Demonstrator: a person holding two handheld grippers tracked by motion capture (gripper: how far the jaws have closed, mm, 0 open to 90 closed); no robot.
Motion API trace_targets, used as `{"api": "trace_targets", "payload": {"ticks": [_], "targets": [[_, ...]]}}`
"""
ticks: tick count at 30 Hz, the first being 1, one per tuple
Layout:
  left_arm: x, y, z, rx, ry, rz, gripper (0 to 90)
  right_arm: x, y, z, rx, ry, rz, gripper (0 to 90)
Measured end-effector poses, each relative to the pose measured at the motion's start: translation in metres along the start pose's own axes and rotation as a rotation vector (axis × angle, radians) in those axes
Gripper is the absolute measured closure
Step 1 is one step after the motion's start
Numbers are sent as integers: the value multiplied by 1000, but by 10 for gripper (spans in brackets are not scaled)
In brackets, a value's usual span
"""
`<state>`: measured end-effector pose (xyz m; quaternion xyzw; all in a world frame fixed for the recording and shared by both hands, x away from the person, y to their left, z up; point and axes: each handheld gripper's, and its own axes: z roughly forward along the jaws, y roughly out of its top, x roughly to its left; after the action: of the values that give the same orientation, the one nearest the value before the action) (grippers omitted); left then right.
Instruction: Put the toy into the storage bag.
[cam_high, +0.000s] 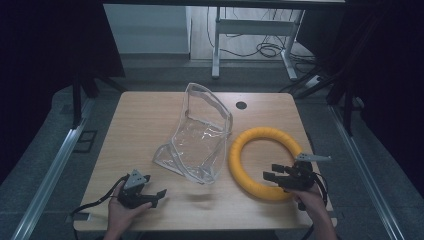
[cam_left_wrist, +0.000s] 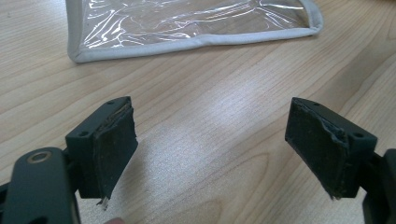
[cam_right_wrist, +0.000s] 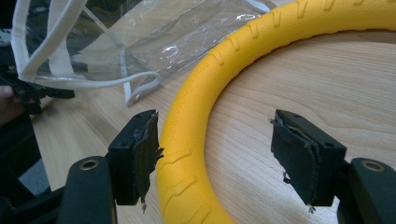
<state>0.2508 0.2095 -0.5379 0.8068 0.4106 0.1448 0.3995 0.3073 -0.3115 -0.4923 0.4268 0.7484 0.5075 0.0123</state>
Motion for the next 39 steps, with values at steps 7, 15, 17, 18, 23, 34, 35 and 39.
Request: {"api": "trace_targets", "payload": {"ticks": [7, 15, 17, 18, 23, 34, 35, 39], "targets": [[-1, 0, 0, 0, -1, -3, 163, -3, 1, -1, 4, -26, -45, 327], [-3, -1, -3, -15, -21, -8, 165, -2, 4, -5, 9, -56, -41, 314], [-3, 0, -4, -29, -26, -20, 166, 1, 5, -6, 9, -58, -56, 315], [-2, 1, -4, -30, -25, -20, 167, 3, 5, -6, 10, -48, -58, 315], [1, 3, 1, -14, -25, -25, 169, 4, 11, -1, 41, -29, -70, 317], [-1, 1, -5, -18, -16, -17, 169, 12, 30, -2, 89, -31, -108, 319], [-1, 2, -5, -18, -17, -20, 169, 12, 30, -2, 94, -35, -107, 320], [0, 2, -1, -10, -22, -20, 169, 15, 37, 1, 135, -41, -115, 327]]}}
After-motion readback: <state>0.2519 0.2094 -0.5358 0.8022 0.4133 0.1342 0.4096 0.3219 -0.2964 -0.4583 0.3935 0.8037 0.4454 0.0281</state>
